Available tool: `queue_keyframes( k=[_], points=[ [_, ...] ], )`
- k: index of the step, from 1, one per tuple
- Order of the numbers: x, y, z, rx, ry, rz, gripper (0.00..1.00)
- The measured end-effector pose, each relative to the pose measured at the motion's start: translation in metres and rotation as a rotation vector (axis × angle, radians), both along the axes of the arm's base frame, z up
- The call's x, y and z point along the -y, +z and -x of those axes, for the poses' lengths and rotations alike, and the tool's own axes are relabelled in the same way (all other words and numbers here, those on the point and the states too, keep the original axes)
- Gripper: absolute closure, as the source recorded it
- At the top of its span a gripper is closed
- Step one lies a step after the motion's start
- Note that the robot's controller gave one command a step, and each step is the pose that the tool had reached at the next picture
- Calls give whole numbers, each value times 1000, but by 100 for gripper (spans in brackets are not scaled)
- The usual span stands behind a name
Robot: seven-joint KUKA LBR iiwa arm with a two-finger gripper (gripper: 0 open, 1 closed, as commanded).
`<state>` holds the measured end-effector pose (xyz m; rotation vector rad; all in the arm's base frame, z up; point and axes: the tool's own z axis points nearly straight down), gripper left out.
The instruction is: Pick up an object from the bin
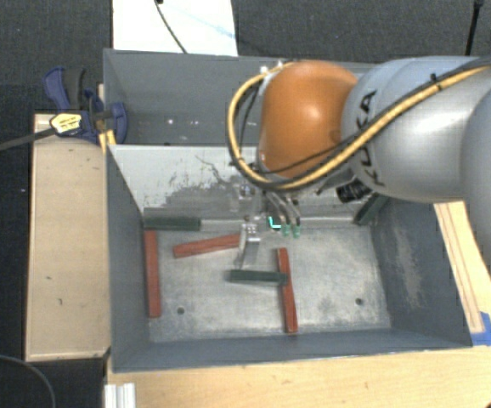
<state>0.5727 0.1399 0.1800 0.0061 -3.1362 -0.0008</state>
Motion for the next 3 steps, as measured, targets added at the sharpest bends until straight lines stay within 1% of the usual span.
queue_keyframes(
  k=[1, 2, 3],
  points=[
    [27, -113, -2, 0, -9, -1, 0],
    [25, -105, -6, 15, -13, -4, 100],
    [28, 89, -3, 18, 54, -2, 100]
  ],
)
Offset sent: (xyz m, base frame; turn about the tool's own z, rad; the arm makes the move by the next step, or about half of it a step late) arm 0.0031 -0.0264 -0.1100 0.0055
